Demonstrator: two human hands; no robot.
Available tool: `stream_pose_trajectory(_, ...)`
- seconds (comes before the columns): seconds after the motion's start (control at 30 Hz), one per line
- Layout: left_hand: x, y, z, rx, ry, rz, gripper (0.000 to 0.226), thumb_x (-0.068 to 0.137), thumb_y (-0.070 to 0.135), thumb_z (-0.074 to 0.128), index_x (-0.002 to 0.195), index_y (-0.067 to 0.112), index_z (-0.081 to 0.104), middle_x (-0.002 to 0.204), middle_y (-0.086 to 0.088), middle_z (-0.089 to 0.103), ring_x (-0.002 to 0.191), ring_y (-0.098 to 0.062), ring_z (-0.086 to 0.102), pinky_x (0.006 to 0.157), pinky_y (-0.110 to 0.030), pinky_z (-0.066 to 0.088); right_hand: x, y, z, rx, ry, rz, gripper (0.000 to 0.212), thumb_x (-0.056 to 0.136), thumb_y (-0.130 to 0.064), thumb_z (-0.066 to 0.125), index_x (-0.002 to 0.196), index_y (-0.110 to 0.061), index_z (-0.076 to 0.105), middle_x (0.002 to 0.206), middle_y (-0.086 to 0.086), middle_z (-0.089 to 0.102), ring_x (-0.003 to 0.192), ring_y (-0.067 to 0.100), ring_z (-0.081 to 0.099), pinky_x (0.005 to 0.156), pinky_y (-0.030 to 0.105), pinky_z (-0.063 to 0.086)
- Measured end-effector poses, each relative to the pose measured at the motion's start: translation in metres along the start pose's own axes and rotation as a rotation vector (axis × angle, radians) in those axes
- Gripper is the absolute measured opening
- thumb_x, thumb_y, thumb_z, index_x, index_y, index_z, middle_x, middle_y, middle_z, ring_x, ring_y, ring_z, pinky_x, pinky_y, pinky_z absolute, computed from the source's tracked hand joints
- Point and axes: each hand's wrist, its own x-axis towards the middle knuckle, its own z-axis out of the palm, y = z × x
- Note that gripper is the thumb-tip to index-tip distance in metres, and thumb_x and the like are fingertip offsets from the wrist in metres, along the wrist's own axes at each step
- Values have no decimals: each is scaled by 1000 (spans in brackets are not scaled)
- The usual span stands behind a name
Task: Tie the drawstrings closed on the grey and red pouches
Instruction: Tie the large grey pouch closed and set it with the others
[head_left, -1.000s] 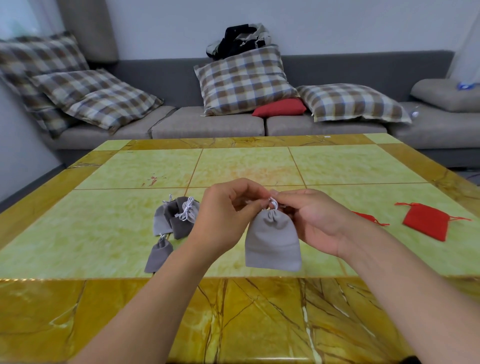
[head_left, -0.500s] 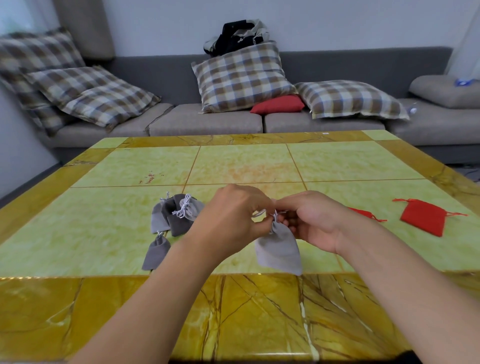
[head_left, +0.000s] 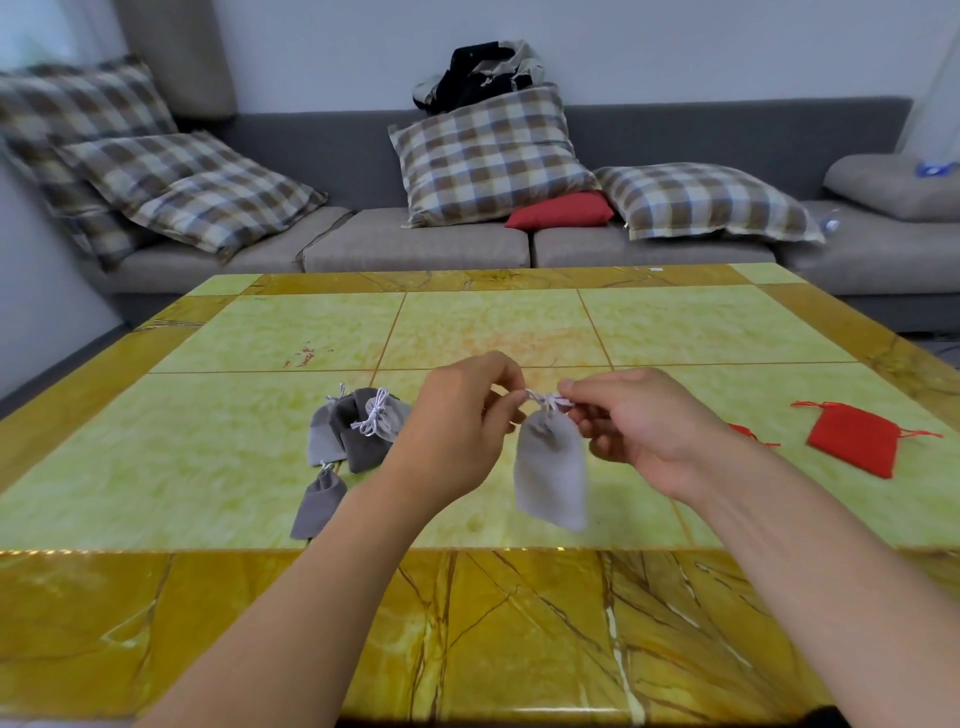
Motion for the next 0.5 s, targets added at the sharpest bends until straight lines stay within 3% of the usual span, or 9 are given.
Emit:
stream_pose_trajectory(0.1,2,-1,-7,-16,78,-70,11,98,7,55,89,12,57,78,3,68,68,3,67,56,-9,48,-2,-4,-7,-11,80,-72,15,89,-10,68,80,1,74,62,3,60,53,10,48,43,19,39)
stream_pose_trajectory(0.3,3,11,-3,-258,239,-172,11,101,7,50,91,6,54,84,-5,72,70,-7,72,58,-18,55,-5,-8,-1,45,175,-243,16,90,-9,68,80,3,74,63,3,65,56,11,51,48,22,44)
stream_pose_trajectory(0.5,3,10,1,-288,298,-167,12,101,6,50,90,8,55,84,-8,71,76,-6,72,64,-24,60,-7,-7,3,128,204,-278,18,90,-7,68,75,2,72,68,9,63,52,10,51,54,25,51)
